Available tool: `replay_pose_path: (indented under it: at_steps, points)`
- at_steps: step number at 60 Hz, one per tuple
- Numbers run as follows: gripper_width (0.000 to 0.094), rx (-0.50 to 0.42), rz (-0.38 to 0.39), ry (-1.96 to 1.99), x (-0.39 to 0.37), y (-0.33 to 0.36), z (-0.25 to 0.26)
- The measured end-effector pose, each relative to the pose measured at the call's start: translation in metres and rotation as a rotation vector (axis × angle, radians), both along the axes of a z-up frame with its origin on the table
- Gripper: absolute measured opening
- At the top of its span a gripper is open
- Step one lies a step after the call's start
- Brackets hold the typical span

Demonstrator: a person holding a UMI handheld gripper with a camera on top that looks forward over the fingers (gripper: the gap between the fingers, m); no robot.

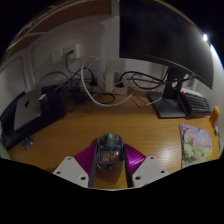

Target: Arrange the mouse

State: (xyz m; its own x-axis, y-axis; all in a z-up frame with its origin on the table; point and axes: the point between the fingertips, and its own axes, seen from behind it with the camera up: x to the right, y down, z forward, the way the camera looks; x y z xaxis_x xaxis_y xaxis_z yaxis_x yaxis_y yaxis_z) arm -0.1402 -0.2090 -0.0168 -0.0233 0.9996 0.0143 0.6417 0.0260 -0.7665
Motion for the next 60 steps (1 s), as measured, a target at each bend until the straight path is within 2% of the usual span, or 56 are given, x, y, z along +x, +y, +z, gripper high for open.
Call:
replay_pose_path:
  at_steps: [8,16,22,29,36,42,50,60]
  points:
    - [0.0419,-0.052,0.043,-0.027,0.003,-0.007,0.013]
    - [0.0417,-0.092,0.034,0.061,-0.004,0.022,0.085]
    - [0.0417,-0.105,-0.011,0.12,-0.007,0.076,0.139]
    - [0.0418,-0.05,-0.077,0.152,-0.004,0.17,0.164]
    - [0.0418,0.009,-0.14,0.124,0.01,0.26,0.141]
    - [0.0418,0.026,-0.137,0.078,0.028,0.307,0.102]
    - [0.0417,0.026,-0.098,0.004,0.048,0.334,0.044]
    - [0.0427,-0.016,-0.135,-0.025,0.059,0.349,0.011]
